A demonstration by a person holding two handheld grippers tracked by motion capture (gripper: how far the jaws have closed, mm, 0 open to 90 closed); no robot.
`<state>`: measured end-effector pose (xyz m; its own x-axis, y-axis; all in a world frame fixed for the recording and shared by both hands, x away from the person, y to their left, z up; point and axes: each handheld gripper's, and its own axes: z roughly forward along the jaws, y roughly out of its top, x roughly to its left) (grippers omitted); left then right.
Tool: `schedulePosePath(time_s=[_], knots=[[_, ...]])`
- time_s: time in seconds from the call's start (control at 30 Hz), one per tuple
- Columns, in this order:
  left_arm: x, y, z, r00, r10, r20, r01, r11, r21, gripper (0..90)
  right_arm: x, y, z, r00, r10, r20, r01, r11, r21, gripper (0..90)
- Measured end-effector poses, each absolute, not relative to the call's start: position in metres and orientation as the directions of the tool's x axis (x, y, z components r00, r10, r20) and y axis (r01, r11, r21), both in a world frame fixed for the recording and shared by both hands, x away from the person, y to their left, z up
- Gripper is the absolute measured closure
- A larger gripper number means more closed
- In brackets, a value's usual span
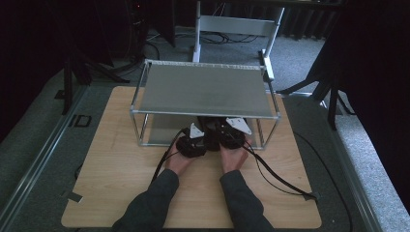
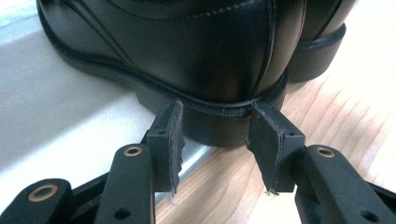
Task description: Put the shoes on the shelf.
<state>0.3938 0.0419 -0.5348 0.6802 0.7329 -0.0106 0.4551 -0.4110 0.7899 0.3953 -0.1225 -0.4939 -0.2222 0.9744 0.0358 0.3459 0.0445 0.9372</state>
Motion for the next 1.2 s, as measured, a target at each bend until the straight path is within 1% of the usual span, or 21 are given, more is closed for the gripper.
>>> schedulePosePath(time_s=[0.1, 0.17, 0.23, 0.33, 0.47, 0.57, 0.6, 0.67, 0.7, 0.73, 0.8, 0.87, 0.97, 1.2], knots=[[0.394, 0.046, -0.535, 0.669, 0.743, -0.013, 0.467, -0.408, 0.785, 55.5, 0.383, -0.126, -0.486, -0.257, 0.966, -0.019, 0.321, 0.104, 0.941, 43.3], [0.395, 0.049, -0.535, 0.656, 0.755, -0.009, 0.475, -0.403, 0.782, 55.7, 0.372, -0.131, -0.481, -0.274, 0.959, -0.078, 0.301, 0.163, 0.940, 41.8], [0.397, 0.052, -0.535, 0.647, 0.762, -0.010, 0.481, -0.398, 0.781, 55.9, 0.363, -0.144, -0.477, -0.289, 0.955, -0.068, 0.296, 0.156, 0.942, 41.6], [0.399, 0.055, -0.534, 0.630, 0.776, -0.010, 0.490, -0.388, 0.781, 56.4, 0.358, -0.163, -0.478, -0.273, 0.960, -0.059, 0.312, 0.147, 0.939, 40.6], [0.402, 0.058, -0.535, 0.612, 0.791, -0.007, 0.500, -0.380, 0.778, 56.9, 0.358, -0.191, -0.492, -0.230, 0.973, -0.030, 0.388, 0.120, 0.914, 39.7], [0.402, 0.059, -0.536, 0.607, 0.795, -0.004, 0.507, -0.384, 0.772, 56.9, 0.357, -0.201, -0.500, -0.218, 0.975, -0.039, 0.409, 0.127, 0.904, 39.6], [0.401, 0.060, -0.536, 0.608, 0.794, 0.001, 0.508, -0.390, 0.768, 56.9, 0.356, -0.209, -0.503, -0.204, 0.978, -0.046, 0.442, 0.134, 0.887, 39.5], [0.398, 0.061, -0.536, 0.611, 0.791, 0.000, 0.506, -0.391, 0.769, 56.9, 0.355, -0.215, -0.503, -0.217, 0.975, -0.051, 0.465, 0.150, 0.872, 38.7], [0.397, 0.062, -0.536, 0.610, 0.792, -0.007, 0.508, -0.384, 0.771, 56.8, 0.354, -0.217, -0.503, -0.221, 0.973, -0.070, 0.479, 0.171, 0.861, 37.8], [0.396, 0.063, -0.535, 0.609, 0.793, -0.010, 0.509, -0.381, 0.772, 56.7, 0.354, -0.220, -0.504, -0.230, 0.969, -0.088, 0.497, 0.195, 0.845, 36.8], [0.393, 0.066, -0.534, 0.606, 0.795, -0.010, 0.512, -0.381, 0.769, 56.5, 0.353, -0.227, -0.509, -0.255, 0.963, -0.093, 0.552, 0.224, 0.803, 35.3], [0.391, 0.069, -0.533, 0.599, 0.801, -0.018, 0.518, -0.370, 0.771, 56.2, 0.351, -0.236, -0.515, -0.238, 0.964, -0.115, 0.578, 0.236, 0.781, 36.6], [0.388, 0.073, -0.532, 0.598, 0.801, -0.022, 0.523, -0.369, 0.768, 55.8, 0.352, -0.252, -0.525, -0.209, 0.975, -0.082, 0.627, 0.198, 0.753, 37.8], [0.378, 0.079, -0.533, 0.607, 0.794, -0.021, 0.525, -0.381, 0.761, 55.1, 0.354, -0.266, -0.528, -0.185, 0.979, -0.079, 0.650, 0.182, 0.738, 36.8]])
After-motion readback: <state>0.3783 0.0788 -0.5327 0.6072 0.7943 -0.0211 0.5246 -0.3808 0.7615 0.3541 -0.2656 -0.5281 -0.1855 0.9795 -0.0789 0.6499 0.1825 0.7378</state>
